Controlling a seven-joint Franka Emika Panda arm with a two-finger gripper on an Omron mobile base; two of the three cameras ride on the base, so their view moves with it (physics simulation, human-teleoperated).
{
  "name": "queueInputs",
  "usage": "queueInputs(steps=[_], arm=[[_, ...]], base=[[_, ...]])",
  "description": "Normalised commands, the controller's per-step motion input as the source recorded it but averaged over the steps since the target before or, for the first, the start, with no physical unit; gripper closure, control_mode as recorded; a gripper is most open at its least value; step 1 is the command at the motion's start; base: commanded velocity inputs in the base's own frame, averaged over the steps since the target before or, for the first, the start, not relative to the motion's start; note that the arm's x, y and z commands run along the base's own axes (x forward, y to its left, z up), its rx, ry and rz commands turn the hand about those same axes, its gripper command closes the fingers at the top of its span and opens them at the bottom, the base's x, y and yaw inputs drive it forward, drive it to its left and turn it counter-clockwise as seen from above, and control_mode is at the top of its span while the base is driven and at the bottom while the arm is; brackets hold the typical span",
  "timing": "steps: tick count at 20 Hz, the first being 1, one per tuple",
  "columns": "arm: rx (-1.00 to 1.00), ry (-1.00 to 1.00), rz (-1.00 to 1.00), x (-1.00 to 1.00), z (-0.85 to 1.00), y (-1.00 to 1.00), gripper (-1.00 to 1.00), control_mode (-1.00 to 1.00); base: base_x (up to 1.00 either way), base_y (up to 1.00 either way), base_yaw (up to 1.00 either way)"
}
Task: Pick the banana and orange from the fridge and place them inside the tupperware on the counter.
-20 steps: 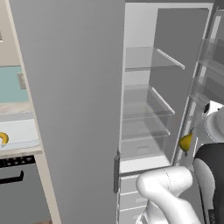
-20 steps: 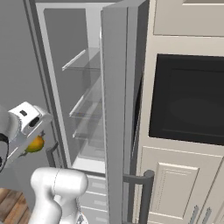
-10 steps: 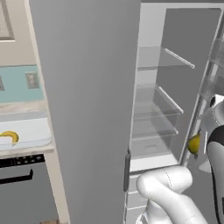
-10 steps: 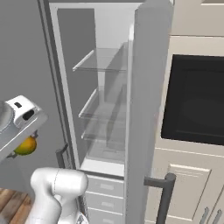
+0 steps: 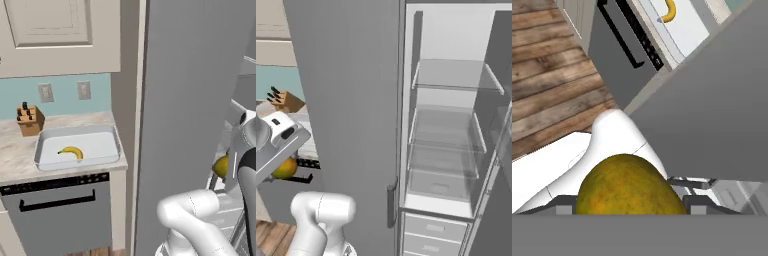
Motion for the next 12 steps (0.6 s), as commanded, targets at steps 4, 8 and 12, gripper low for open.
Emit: queueInputs(steps=[4, 8, 12], arm=[[0.00, 0.00, 0.00, 0.00, 0.00, 0.00, 1.00, 1.00], [0.00, 0.00, 0.00, 0.00, 0.00, 0.00, 1.00, 1.00], [0.00, 0.00, 0.00, 0.00, 0.00, 0.00, 1.00, 1.00]], base=[[0.39, 1.00, 0.00], [0.35, 1.00, 0.00], [0.26, 0.88, 0.00]])
